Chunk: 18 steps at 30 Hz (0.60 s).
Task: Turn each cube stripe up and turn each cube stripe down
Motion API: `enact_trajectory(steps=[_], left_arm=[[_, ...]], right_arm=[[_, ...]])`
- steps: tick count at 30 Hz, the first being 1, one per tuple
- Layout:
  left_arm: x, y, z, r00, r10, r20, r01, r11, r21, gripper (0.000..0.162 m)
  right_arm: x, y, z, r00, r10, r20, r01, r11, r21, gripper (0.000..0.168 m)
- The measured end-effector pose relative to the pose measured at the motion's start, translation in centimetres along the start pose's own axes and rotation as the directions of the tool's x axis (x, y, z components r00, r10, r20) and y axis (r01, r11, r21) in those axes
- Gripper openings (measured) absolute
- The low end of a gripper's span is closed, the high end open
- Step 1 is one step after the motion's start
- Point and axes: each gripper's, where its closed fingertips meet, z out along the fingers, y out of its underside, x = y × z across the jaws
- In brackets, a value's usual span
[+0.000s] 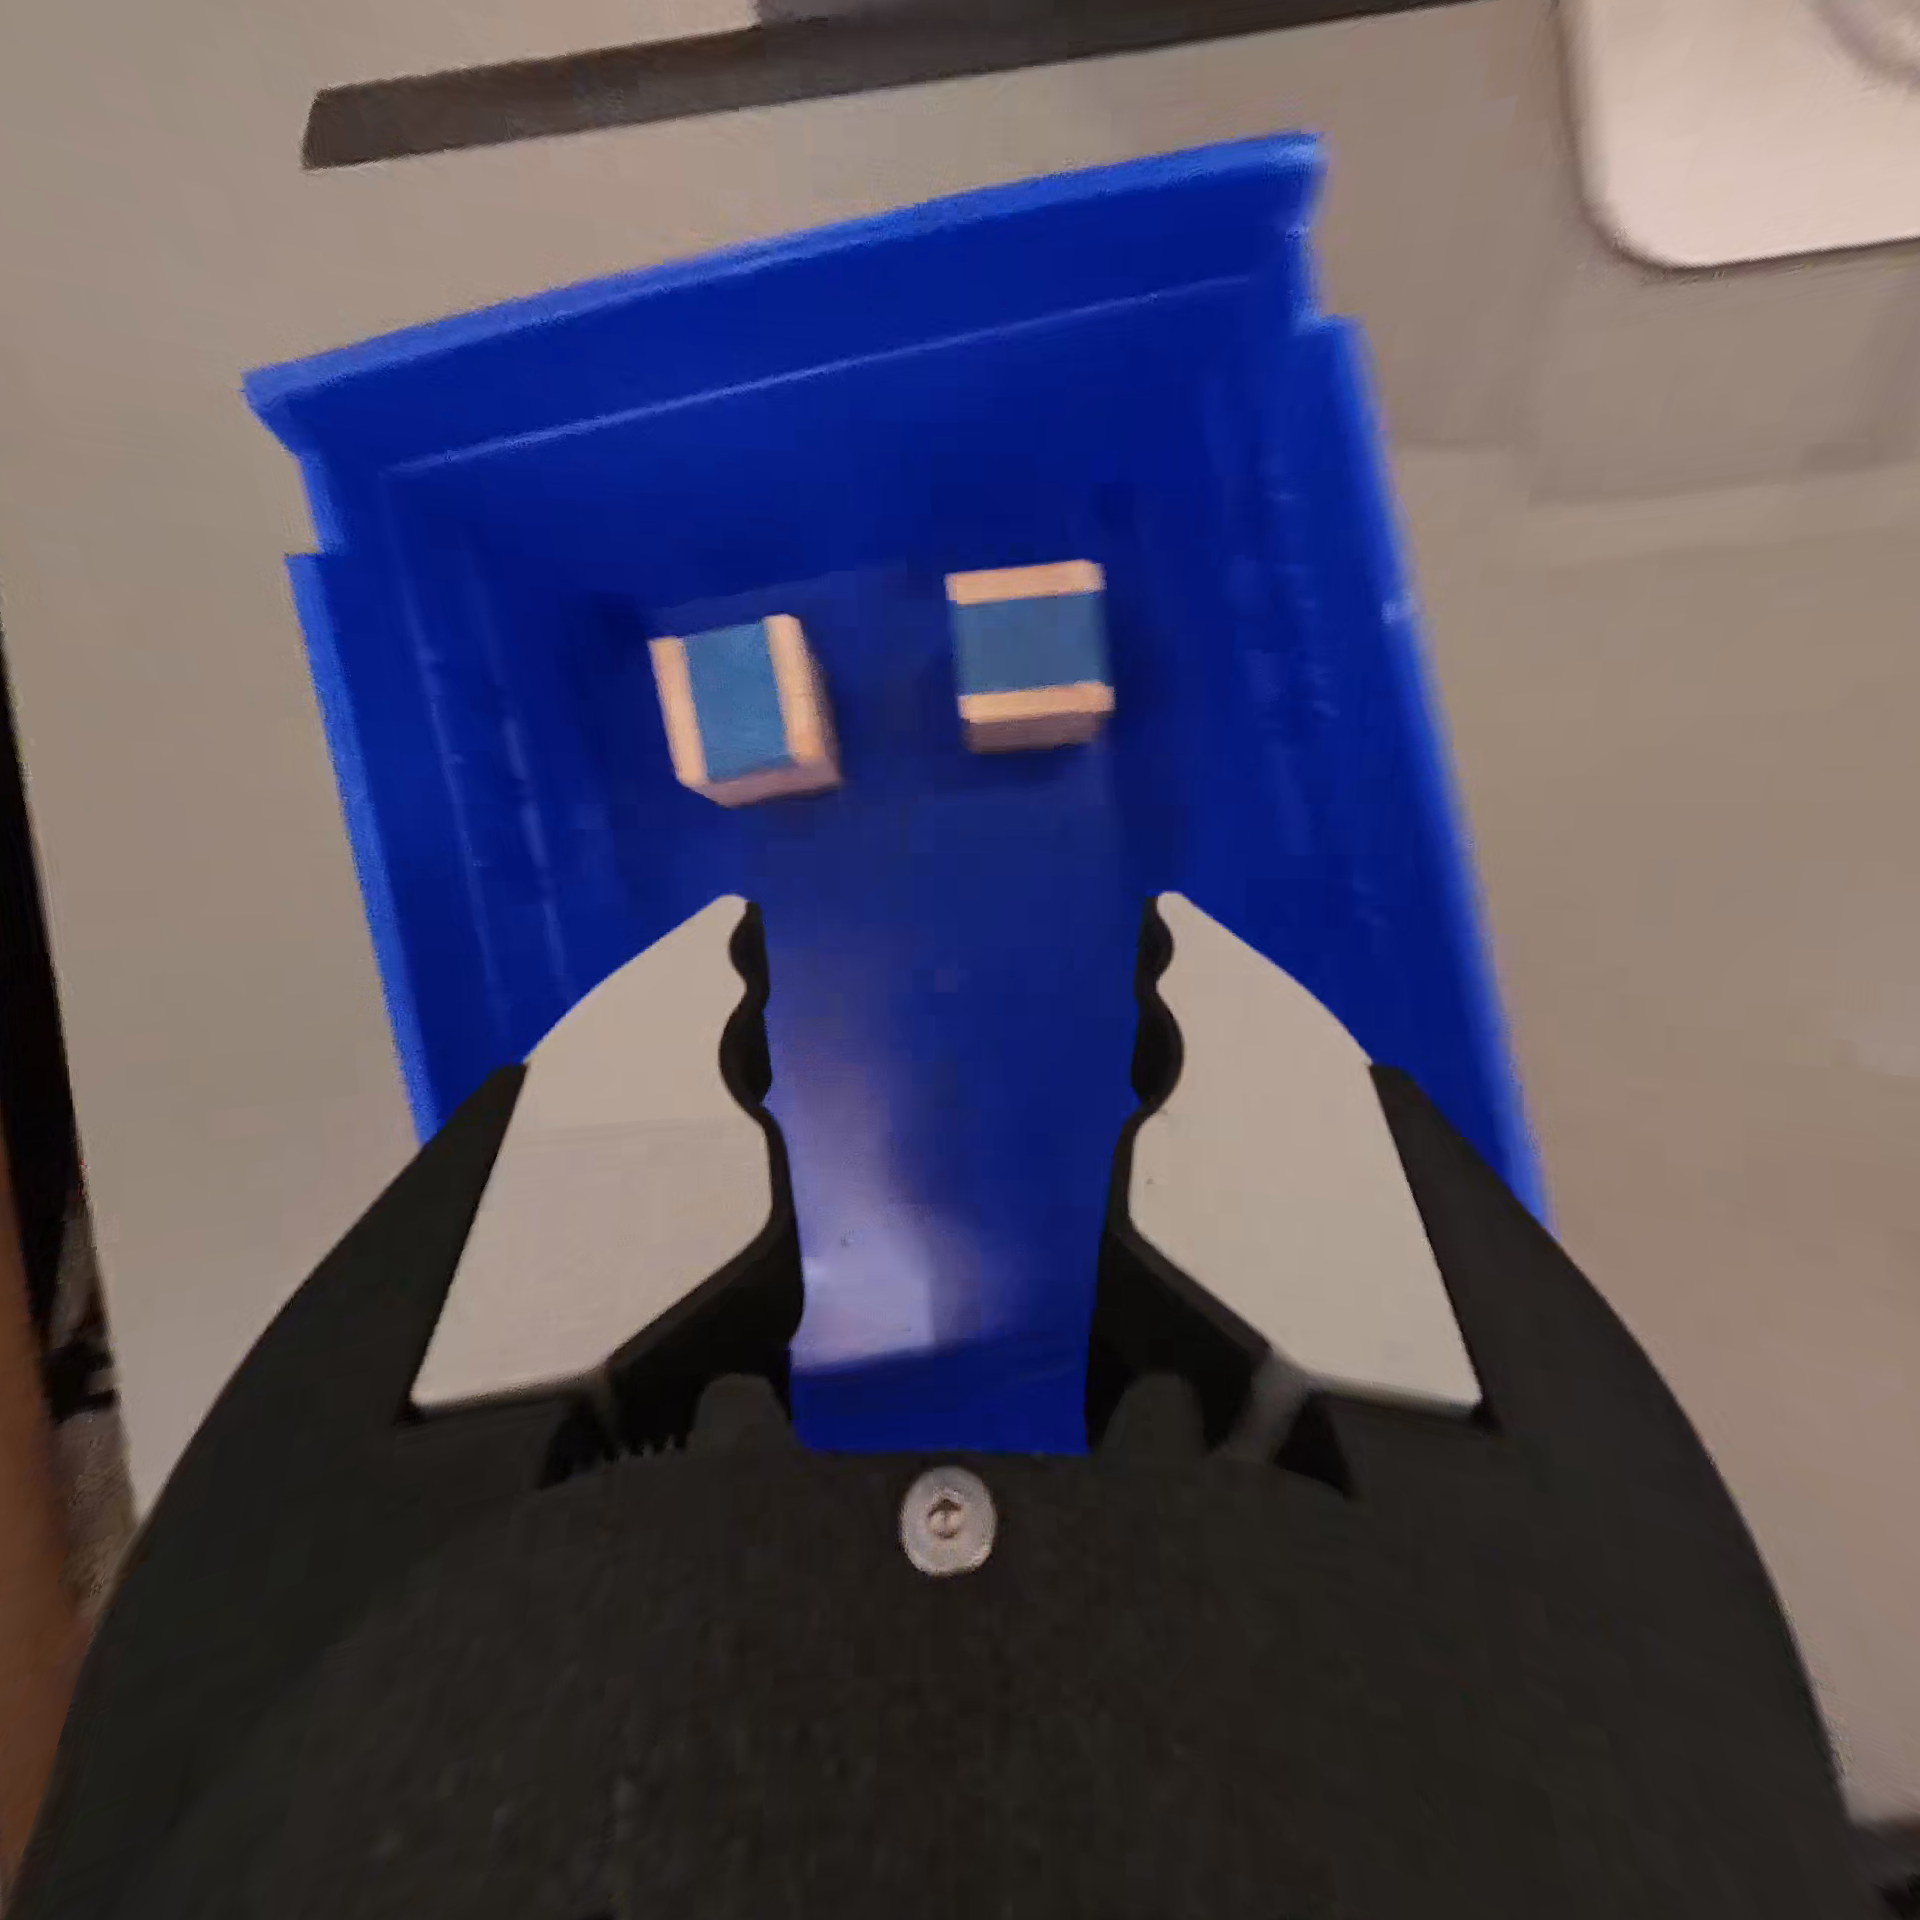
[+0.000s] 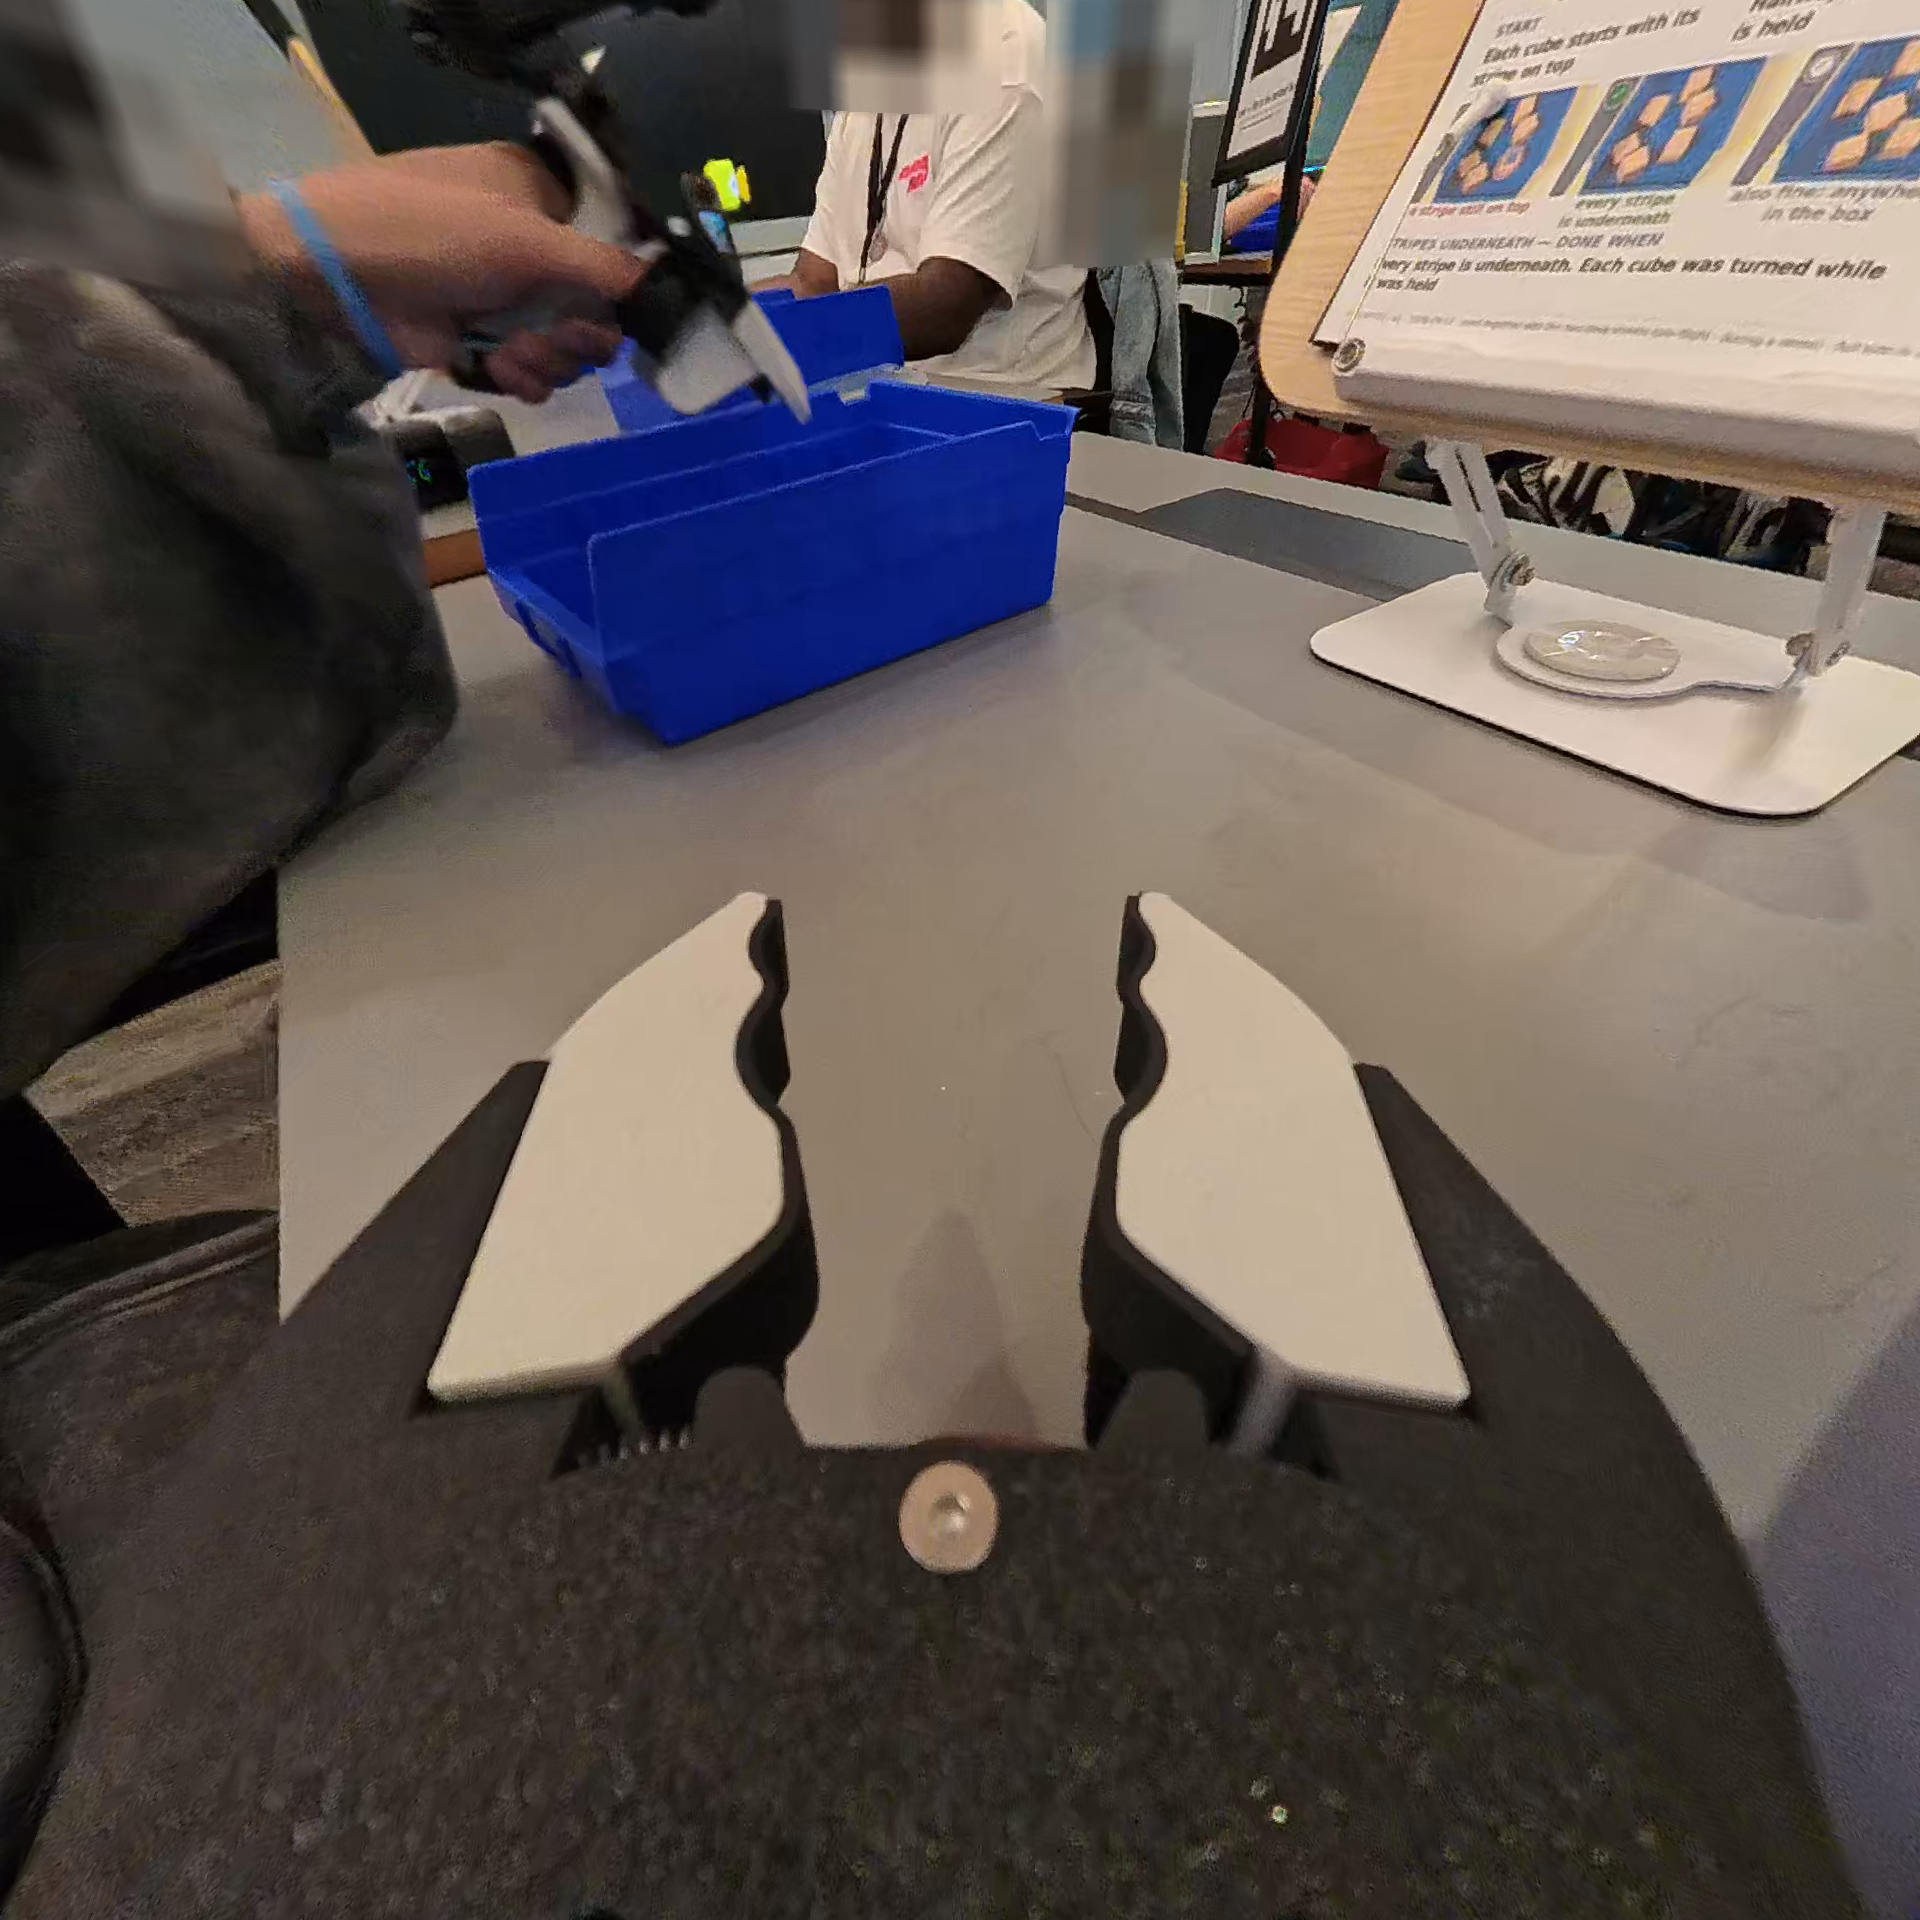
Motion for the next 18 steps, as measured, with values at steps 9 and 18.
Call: enact_trajectory(steps=[9, 18], left_arm=[[-5.0, -0.5, 9.7, 0.996, -0.051, 0.075, 0.063, 0.984, -0.165, 0.068], [-5.3, 0.6, 10.7, 0.993, -0.114, 0.039, 0.119, 0.977, -0.177, 0.045]], right_arm=[[0.0, 0.8, 0.2, 1.0, -0.029, 0.001, 0.029, 0.999, -0.033, 0.061], [0.0, 1.7, 0.9, 1.0, 0.013, 0.027, -0.011, 0.998, -0.065, 0.061]])
